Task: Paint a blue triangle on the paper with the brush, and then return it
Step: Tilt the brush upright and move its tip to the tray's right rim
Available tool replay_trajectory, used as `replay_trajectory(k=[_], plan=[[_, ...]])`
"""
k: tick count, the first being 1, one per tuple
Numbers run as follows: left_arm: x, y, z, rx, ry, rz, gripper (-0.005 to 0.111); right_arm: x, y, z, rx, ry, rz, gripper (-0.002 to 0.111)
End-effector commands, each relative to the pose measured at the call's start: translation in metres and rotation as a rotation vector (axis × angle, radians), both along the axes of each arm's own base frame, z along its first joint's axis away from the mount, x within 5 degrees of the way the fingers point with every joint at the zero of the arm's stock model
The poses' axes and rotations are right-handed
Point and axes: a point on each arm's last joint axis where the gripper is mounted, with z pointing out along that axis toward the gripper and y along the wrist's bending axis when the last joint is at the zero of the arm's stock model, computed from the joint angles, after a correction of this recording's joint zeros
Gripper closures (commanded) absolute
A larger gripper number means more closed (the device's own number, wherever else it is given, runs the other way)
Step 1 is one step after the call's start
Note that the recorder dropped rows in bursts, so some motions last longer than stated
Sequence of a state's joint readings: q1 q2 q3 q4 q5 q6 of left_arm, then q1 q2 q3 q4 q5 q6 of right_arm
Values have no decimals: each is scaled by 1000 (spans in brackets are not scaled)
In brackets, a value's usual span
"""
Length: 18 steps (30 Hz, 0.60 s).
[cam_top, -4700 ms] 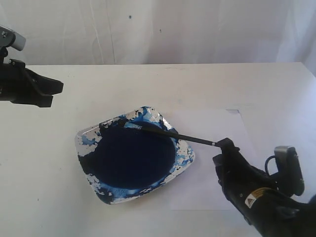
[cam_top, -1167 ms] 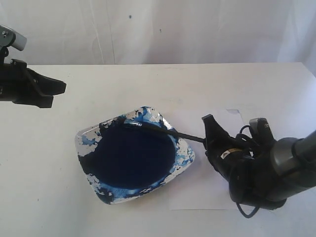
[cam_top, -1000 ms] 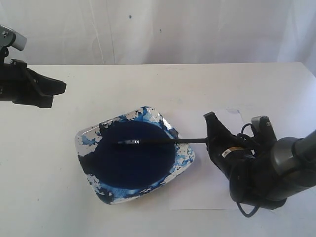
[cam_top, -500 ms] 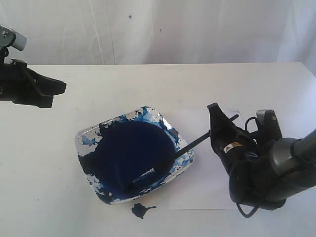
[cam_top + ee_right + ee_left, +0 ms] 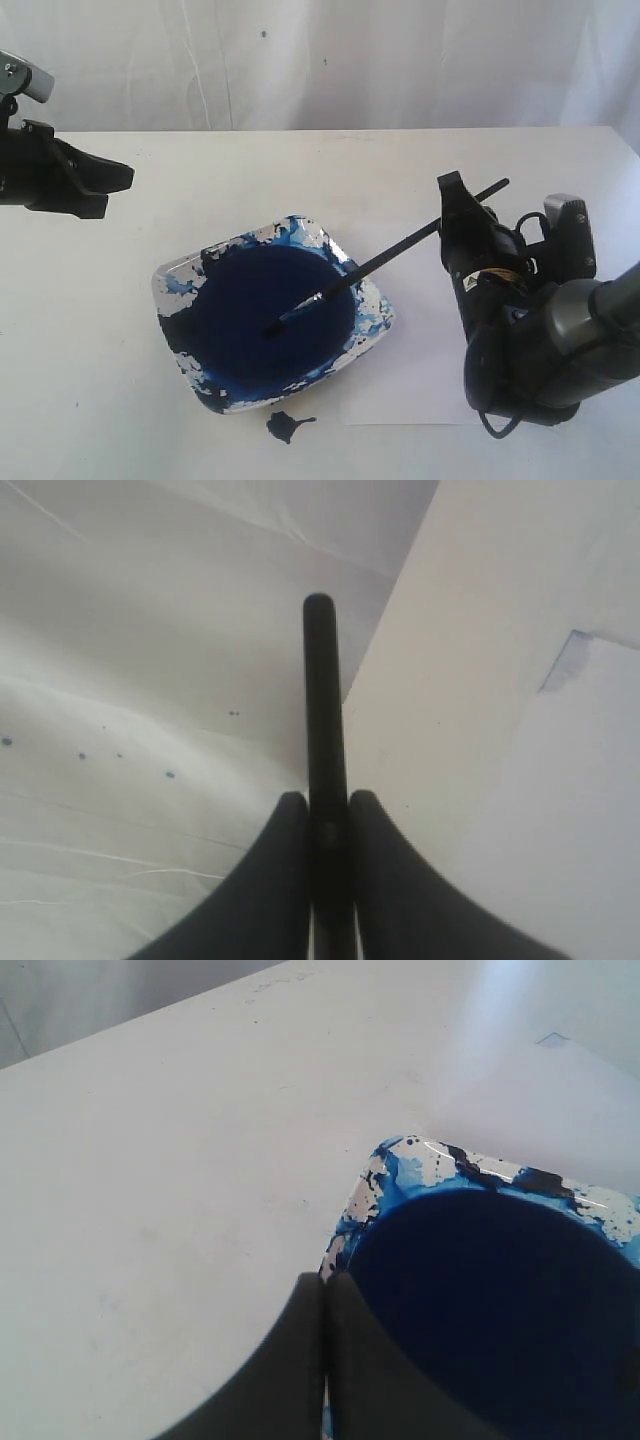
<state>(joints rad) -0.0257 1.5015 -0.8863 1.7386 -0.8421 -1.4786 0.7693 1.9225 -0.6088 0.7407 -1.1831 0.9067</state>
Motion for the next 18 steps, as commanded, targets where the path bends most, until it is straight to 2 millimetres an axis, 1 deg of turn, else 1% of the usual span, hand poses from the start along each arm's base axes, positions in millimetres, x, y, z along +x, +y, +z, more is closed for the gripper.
replay_trajectory(k=[1, 6, 9, 11, 16, 18], plan=[[-1, 1, 0, 5, -1, -1, 107, 1, -2, 3, -14, -36, -11, 107], [-1, 1, 0, 5, -1, -1, 107, 0, 0, 9, -25, -59, 23, 107], [-1, 1, 0, 5, -1, -1, 107, 0, 4, 15, -126, -96, 75, 107], [-1, 1, 0, 5, -1, -1, 107, -1, 5, 17, -152, -109, 97, 107], [-1, 1, 0, 5, -1, -1, 107, -1, 4, 21, -142, -114, 81, 107], [-1, 1, 0, 5, -1, -1, 107, 0, 1, 25, -169, -126, 71, 107]])
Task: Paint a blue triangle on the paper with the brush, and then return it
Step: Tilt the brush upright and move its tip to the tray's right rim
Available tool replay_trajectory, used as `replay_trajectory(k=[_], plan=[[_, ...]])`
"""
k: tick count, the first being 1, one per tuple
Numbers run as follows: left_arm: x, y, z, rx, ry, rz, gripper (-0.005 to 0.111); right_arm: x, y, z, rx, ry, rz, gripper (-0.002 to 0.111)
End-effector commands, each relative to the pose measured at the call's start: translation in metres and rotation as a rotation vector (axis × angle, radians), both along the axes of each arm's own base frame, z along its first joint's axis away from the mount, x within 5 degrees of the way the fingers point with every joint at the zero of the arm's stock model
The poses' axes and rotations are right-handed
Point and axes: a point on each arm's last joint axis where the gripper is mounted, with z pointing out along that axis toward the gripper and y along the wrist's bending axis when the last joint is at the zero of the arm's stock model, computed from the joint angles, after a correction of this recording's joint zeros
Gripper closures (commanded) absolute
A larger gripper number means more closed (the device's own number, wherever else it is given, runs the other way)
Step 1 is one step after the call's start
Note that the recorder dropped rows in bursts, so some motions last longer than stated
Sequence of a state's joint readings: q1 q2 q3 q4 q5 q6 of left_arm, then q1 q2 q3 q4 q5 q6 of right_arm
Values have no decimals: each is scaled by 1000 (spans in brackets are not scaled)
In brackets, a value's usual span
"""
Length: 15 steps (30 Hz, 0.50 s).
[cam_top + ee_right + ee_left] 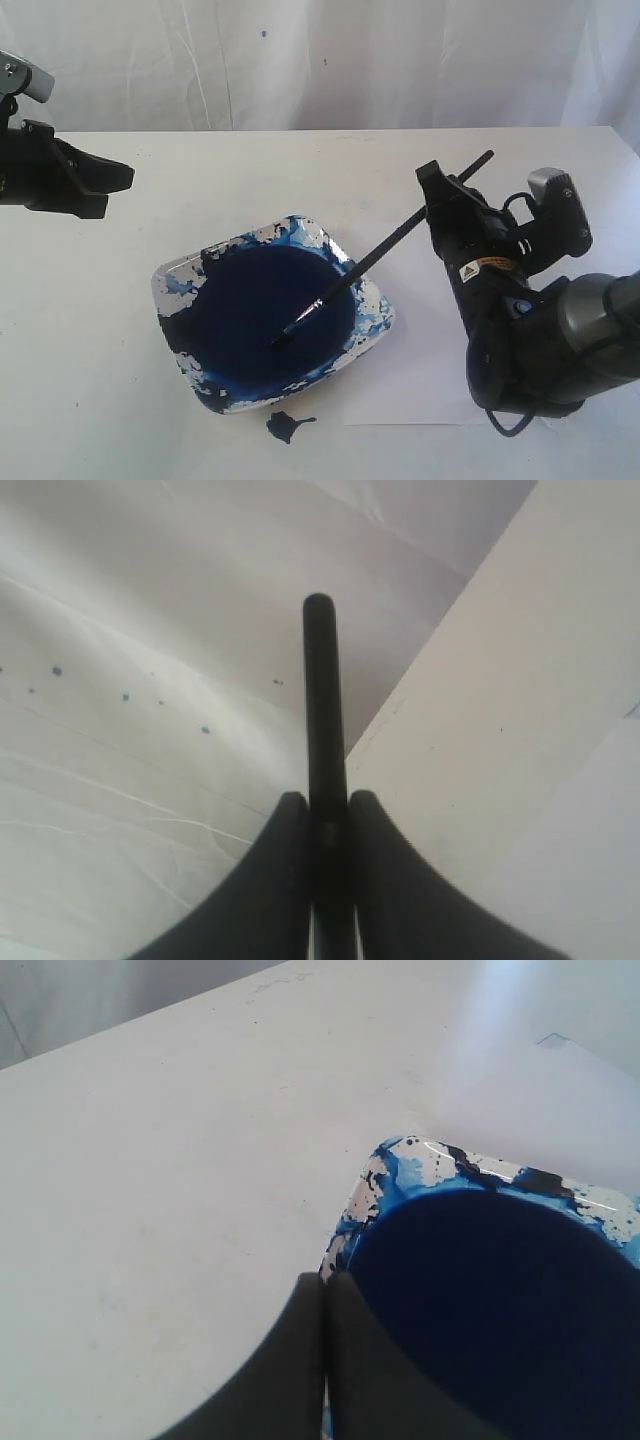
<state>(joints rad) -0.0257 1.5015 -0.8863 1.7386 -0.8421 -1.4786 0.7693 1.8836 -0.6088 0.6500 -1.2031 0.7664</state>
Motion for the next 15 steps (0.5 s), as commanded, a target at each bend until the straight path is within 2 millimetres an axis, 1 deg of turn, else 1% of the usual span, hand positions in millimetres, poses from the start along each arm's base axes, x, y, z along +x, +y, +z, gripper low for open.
replay_trajectory(k=[1, 8, 9, 10, 11, 14, 15], plan=[[-1, 1, 0, 5, -1, -1, 107, 1, -6, 12, -41, -50, -23, 107], [-1, 1, 0, 5, -1, -1, 107, 5, -21, 40, -10, -118, -71, 107], [-1, 1, 0, 5, -1, -1, 107, 5, -23, 44, -20, -131, -73, 107], [-1, 1, 0, 6, -1, 0, 107, 5, -26, 53, -77, -167, -77, 107], [-1, 1, 0, 6, -1, 0, 107, 5, -28, 58, -110, -184, -82, 107], [-1, 1, 0, 6, -1, 1, 107, 3, -31, 68, -153, -218, -92, 107], [-1, 1, 0, 6, -1, 1, 107, 1, -32, 74, -172, -237, -96, 107]])
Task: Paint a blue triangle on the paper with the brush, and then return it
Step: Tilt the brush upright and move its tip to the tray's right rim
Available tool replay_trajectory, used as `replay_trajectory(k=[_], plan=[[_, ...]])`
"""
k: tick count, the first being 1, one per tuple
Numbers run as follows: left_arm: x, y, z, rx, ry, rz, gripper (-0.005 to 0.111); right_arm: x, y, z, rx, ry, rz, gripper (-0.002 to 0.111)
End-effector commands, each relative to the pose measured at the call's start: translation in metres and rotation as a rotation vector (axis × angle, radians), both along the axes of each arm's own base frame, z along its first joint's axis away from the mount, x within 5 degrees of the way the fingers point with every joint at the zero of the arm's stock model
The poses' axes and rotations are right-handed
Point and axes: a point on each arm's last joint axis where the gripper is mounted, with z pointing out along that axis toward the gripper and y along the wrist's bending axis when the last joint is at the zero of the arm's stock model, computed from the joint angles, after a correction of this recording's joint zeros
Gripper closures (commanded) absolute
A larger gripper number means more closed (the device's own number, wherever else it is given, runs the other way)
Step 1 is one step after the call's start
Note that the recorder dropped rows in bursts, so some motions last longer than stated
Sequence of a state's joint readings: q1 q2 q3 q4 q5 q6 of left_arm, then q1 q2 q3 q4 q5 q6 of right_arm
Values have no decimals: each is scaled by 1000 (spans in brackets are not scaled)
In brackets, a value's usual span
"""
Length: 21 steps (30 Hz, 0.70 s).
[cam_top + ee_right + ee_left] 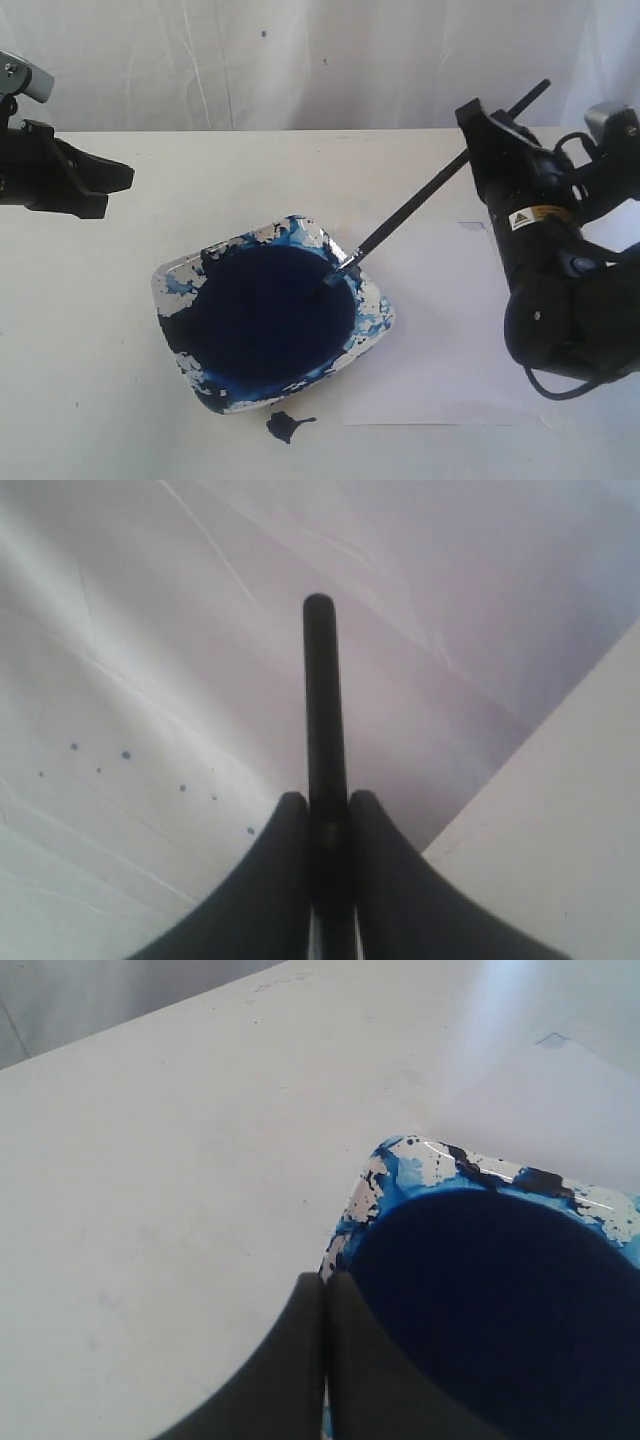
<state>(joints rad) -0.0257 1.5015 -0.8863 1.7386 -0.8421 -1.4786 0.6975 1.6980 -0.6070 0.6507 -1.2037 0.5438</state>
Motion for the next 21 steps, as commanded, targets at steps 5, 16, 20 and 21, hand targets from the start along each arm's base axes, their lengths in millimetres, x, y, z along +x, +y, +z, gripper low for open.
replay_trajectory(k=[5, 16, 20, 21], plan=[[-1, 2, 0, 8, -1, 4, 107, -4, -9, 23, -174, -86, -54, 107], [-1, 2, 0, 2, -1, 8, 107, 1, -6, 1, -312, 2, -59, 107], [-1, 2, 0, 2, -1, 8, 107, 1, -7, -1, -311, 18, -73, 107], [-1, 2, 0, 2, -1, 8, 107, 1, -7, -3, -310, 24, -76, 107]])
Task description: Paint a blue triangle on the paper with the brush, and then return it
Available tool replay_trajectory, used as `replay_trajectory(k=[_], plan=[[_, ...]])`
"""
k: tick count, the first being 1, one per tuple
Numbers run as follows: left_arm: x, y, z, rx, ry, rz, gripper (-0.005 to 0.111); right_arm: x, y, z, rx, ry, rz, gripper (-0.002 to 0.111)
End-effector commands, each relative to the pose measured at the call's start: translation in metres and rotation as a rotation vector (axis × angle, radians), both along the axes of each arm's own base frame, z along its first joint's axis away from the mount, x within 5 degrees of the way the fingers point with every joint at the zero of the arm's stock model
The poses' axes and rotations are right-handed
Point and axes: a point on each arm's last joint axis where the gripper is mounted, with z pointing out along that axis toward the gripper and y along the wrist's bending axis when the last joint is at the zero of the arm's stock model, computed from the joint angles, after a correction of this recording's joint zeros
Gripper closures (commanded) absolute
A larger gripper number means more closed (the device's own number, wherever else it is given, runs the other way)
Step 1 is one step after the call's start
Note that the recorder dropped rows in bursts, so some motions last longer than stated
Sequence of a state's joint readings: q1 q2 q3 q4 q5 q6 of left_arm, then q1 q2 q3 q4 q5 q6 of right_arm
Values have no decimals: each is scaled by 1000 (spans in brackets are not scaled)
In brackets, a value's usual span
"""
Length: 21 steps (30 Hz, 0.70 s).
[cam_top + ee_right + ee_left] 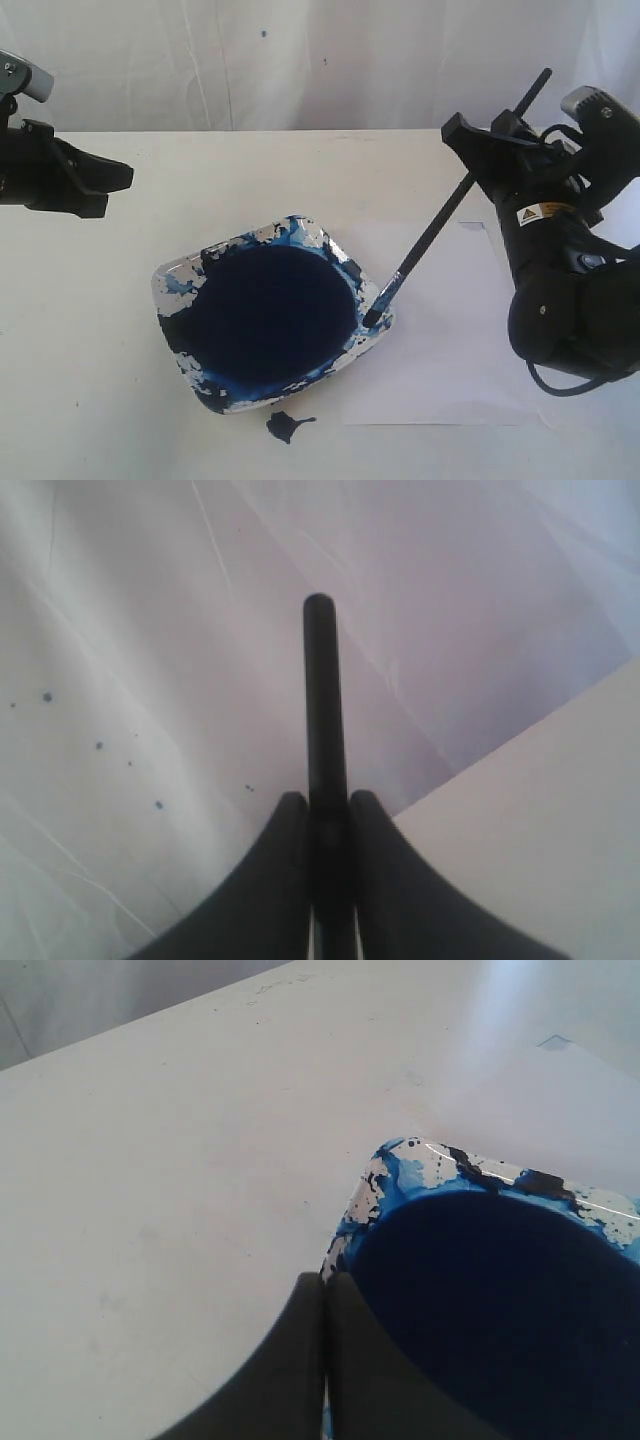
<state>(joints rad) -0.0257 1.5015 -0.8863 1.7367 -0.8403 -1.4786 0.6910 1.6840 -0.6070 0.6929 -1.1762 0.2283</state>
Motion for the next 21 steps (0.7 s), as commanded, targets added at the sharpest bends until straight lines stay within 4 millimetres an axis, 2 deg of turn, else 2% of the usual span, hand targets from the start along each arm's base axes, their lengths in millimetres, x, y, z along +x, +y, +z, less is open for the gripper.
replay_trajectory(k=[1, 8, 21], plan=[[-1, 2, 0, 2, -1, 5, 107, 1, -3, -5, -22, 22, -26, 107], [-1, 2, 0, 3, -1, 7, 107, 3, -4, -13, -54, 49, -52, 107], [-1, 2, 0, 8, -9, 3, 107, 3, -5, -9, -139, 5, -77, 107]])
